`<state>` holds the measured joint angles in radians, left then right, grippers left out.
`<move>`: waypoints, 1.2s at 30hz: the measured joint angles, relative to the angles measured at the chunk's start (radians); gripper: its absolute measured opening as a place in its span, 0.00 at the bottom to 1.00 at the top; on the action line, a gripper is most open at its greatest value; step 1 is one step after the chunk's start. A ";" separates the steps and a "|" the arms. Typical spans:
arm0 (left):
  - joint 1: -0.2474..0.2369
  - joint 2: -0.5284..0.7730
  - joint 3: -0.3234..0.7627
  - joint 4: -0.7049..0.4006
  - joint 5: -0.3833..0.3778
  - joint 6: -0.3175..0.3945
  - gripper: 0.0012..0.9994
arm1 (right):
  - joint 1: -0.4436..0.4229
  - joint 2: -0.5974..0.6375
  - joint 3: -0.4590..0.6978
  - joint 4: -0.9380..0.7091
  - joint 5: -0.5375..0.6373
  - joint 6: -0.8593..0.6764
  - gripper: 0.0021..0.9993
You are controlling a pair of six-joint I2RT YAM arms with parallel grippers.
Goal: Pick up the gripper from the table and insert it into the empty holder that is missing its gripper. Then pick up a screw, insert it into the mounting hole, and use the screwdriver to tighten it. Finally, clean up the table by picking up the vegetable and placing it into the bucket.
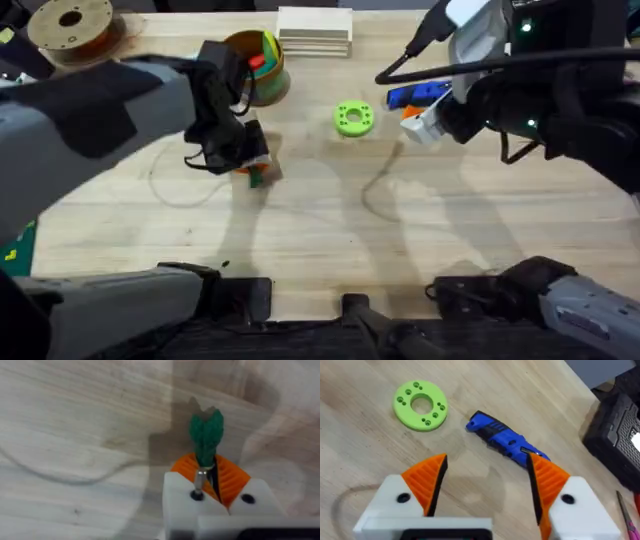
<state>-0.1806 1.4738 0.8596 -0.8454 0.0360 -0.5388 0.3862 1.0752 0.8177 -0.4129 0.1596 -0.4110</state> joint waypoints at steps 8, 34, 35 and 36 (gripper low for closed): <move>0.000 0.000 0.299 -0.197 0.028 0.013 0.02 | 0.000 0.000 0.000 0.000 0.000 0.000 0.92; 0.000 0.233 0.414 0.363 -0.221 0.064 0.69 | 0.000 0.000 0.000 0.000 0.000 0.000 0.92; 0.000 0.241 0.414 0.366 -0.221 0.062 0.81 | 0.000 0.000 0.000 0.000 0.000 0.000 0.92; 0.000 0.247 0.414 0.366 -0.221 0.063 0.89 | 0.000 0.000 0.000 0.000 0.000 0.000 0.92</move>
<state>-0.1806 1.7211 1.2736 -0.4789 -0.1852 -0.4761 0.3862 1.0752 0.8176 -0.4129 0.1596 -0.4110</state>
